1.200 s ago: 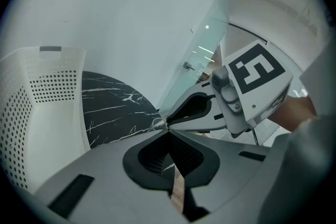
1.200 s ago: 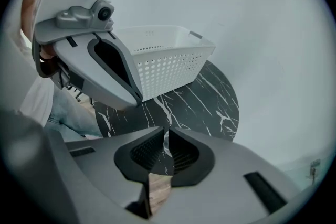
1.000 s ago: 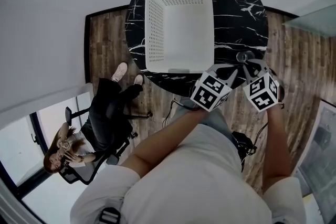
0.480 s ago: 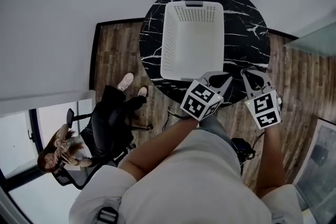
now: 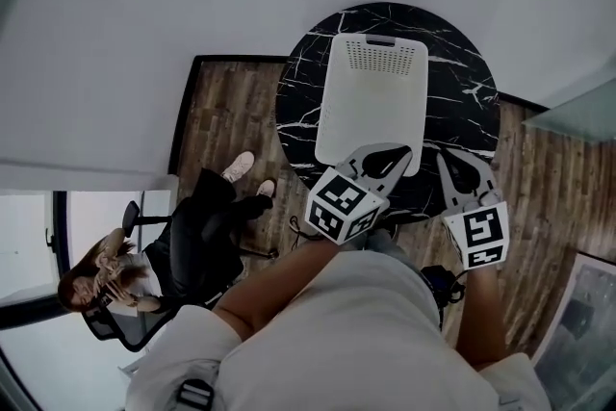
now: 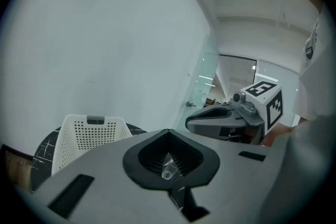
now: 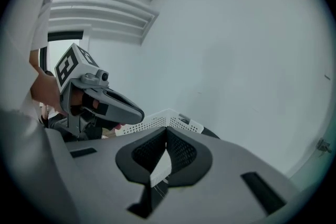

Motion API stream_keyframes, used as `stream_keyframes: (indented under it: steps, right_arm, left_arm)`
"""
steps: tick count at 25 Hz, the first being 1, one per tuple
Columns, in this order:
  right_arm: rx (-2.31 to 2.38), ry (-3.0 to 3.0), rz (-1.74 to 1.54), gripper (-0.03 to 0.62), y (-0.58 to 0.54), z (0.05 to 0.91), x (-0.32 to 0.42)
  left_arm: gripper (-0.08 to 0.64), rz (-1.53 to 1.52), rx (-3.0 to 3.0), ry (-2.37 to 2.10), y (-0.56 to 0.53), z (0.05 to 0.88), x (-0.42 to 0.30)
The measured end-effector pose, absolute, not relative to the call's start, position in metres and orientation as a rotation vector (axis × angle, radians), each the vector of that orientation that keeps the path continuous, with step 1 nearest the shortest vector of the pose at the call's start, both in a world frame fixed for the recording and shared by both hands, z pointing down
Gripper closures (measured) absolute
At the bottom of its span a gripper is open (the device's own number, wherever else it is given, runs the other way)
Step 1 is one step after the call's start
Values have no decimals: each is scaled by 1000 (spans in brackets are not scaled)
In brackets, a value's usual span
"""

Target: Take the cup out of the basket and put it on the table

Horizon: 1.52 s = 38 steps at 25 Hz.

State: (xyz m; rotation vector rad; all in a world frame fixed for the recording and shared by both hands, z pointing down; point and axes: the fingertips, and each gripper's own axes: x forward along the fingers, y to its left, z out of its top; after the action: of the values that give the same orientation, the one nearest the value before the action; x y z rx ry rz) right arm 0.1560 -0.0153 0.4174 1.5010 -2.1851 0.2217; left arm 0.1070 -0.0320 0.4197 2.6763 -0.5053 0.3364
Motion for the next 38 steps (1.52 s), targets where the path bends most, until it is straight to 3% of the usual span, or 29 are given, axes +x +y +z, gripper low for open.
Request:
stream_keyframes:
  steps: [16, 38]
  right_arm:
    - [1548, -2515, 53, 584, -14, 312, 76]
    - [1630, -2669, 19, 586, 7, 269, 33]
  left_arm:
    - [566, 32, 2824, -707, -37, 320, 42]
    - [566, -113, 2892, -808, -16, 278, 12]
